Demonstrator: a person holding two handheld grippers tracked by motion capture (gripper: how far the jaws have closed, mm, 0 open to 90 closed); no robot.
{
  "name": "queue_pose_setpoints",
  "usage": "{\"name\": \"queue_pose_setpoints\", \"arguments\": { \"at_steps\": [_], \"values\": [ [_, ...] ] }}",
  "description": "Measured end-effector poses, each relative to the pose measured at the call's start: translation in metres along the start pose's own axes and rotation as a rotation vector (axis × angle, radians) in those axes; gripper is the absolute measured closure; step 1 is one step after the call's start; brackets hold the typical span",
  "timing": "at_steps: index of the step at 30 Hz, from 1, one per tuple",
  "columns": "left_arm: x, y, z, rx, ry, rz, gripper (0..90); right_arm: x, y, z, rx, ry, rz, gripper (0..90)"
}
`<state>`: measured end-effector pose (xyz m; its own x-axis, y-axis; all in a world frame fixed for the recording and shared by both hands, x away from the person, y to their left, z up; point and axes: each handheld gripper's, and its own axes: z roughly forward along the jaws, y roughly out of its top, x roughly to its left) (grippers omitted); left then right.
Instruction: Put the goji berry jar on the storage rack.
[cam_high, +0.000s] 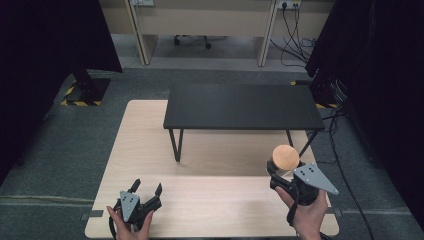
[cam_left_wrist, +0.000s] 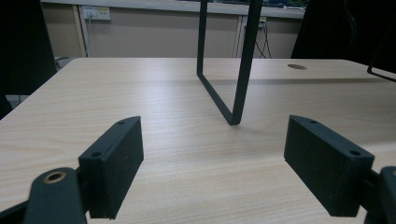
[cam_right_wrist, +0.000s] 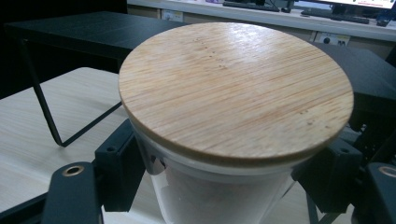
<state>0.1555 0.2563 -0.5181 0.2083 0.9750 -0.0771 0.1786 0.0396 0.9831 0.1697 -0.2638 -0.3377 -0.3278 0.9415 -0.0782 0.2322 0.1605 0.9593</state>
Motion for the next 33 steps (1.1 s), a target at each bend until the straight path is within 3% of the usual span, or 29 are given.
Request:
{"name": "queue_pose_setpoints", "arguments": {
  "at_steps": [15,24,33],
  "values": [
    [0.001,0.0,0.0,-0.002,-0.002,-0.004,19.1,-0.007,0.058,0.02,-0.056,-0.041,-0.018,25.9],
    [0.001,-0.001,0.0,-0.004,-0.002,-0.006,19.0,-0.01,0.081,0.039,-0.037,-0.063,-0.024,25.9],
    [0.001,0.0,0.0,-0.001,-0.001,-0.008,18.9,-0.018,0.104,0.069,0.001,-0.088,-0.015,25.9]
  ]
}}
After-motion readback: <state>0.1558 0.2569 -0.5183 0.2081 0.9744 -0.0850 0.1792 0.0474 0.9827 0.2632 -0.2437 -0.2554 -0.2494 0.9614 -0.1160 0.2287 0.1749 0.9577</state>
